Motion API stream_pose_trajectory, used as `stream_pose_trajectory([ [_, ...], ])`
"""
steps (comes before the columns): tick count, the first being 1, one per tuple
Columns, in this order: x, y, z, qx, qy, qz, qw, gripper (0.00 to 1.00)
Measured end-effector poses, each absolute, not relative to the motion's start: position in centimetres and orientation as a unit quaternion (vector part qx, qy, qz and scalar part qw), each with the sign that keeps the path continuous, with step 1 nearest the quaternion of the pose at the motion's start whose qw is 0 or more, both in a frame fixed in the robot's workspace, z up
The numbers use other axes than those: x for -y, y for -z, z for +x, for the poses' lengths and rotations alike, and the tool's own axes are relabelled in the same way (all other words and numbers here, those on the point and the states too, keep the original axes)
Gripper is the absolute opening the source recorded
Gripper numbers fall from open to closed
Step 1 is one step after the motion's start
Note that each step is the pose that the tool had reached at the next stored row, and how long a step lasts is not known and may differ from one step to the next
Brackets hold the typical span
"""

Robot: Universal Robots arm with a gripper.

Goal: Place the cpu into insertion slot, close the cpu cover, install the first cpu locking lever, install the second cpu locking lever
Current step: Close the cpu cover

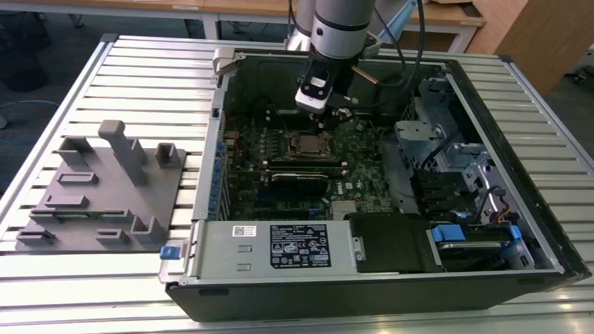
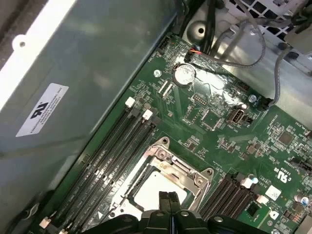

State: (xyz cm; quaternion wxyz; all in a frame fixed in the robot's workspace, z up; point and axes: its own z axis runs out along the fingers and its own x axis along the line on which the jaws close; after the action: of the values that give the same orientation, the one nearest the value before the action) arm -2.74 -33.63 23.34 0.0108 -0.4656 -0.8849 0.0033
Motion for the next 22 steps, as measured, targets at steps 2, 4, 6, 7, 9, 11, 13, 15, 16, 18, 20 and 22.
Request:
stream_pose_trajectory([
  [2, 33.63, -23.34, -2.74, 0.885, -0.003, -0.465, 0.011, 0.1],
  [4, 33.63, -23.34, -2.74, 0.885, -0.003, -0.465, 0.011, 0.1],
  [6, 33.63, -23.34, -2.74, 0.885, -0.003, -0.465, 0.011, 0.1],
  [7, 33.63, -23.34, -2.74, 0.886, -0.003, -0.464, 0.011, 0.1],
  [9, 33.63, -23.34, -2.74, 0.889, -0.003, -0.459, 0.011, 0.1],
  [11, 33.63, -23.34, -2.74, 0.892, -0.003, -0.453, 0.011, 0.1],
  [13, 33.63, -23.34, -2.74, 0.894, -0.003, -0.447, 0.011, 0.1],
  [15, 33.63, -23.34, -2.74, 0.898, -0.004, -0.439, 0.011, 0.1],
  [16, 33.63, -23.34, -2.74, 0.901, -0.004, -0.434, 0.011, 0.1],
  [18, 33.63, -23.34, -2.74, 0.906, -0.004, -0.423, 0.011, 0.1],
  [20, 33.63, -23.34, -2.74, 0.909, -0.004, -0.418, 0.011, 0.1],
  [22, 33.64, -23.34, -2.74, 0.909, -0.004, -0.418, 0.011, 0.1],
])
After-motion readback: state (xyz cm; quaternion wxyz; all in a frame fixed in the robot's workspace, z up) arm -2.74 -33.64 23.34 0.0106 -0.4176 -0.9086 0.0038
